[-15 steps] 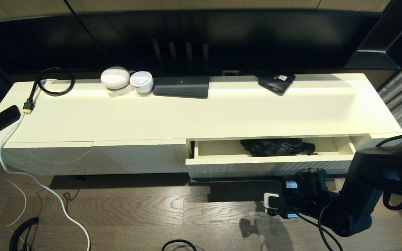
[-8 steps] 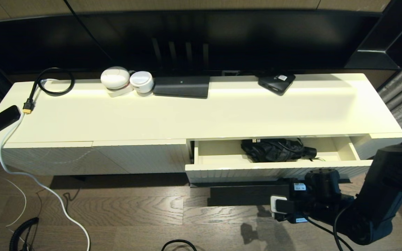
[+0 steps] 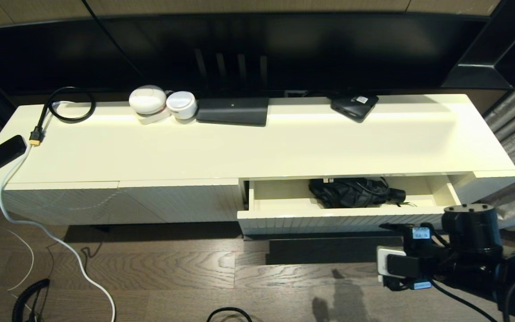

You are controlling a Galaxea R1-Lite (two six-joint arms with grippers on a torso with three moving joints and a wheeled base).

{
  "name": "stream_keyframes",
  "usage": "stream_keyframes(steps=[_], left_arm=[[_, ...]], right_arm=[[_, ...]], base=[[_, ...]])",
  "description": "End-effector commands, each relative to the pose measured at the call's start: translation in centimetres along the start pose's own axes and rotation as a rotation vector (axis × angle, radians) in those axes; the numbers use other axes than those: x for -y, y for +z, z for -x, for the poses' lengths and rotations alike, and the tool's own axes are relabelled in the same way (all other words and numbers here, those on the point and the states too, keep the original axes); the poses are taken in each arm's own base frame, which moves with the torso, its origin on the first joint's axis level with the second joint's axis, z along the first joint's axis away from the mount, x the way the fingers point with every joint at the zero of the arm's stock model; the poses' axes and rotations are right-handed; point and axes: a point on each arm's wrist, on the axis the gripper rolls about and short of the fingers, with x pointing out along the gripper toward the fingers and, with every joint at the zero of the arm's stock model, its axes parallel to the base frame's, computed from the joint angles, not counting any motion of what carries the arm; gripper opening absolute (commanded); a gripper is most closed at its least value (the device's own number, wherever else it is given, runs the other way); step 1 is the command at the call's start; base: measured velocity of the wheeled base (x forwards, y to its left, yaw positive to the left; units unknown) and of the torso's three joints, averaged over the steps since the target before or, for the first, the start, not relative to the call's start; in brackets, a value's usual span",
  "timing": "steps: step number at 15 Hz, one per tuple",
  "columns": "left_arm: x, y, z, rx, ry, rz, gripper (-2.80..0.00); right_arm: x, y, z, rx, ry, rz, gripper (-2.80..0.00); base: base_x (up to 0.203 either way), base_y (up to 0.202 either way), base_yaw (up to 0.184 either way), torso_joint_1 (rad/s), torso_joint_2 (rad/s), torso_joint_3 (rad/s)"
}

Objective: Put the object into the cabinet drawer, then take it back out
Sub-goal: Open the drawer

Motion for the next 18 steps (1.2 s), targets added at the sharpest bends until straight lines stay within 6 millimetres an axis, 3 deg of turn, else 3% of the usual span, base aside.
stream_keyframes(steps=[1, 4, 6, 7, 11, 18], left_arm=[[0.0, 0.0, 0.0, 0.001, 0.001, 0.001, -2.8], [0.0, 0.0, 0.0, 0.001, 0.001, 0.001, -2.8], [0.0, 0.0, 0.0, 0.001, 0.002, 0.001, -2.8], [0.0, 0.0, 0.0, 0.001, 0.002, 0.001, -2.8], [0.0, 0.0, 0.0, 0.0, 0.0, 0.001, -2.8], [0.0, 0.0, 0.0, 0.0, 0.001, 0.001, -2.8]], right_arm=[[1.2, 0.5, 6.6, 0.01, -0.069, 0.005, -2.8], [0.2, 0.1, 12.1, -0.056, 0.057, -0.029, -2.8], [1.4, -0.3, 13.8, -0.106, 0.065, -0.063, -2.8], [1.7, -0.5, 13.7, -0.119, 0.073, -0.073, -2.8], [2.9, -0.6, 11.0, -0.127, 0.12, -0.074, -2.8], [6.6, -0.9, 2.6, -0.094, 0.037, -0.052, -2.8]], base=[[0.0, 0.0, 0.0, 0.0, 0.0, 0.0], [0.0, 0.0, 0.0, 0.0, 0.0, 0.0], [0.0, 0.0, 0.0, 0.0, 0.0, 0.0], [0.0, 0.0, 0.0, 0.0, 0.0, 0.0], [0.0, 0.0, 0.0, 0.0, 0.0, 0.0], [0.0, 0.0, 0.0, 0.0, 0.0, 0.0]])
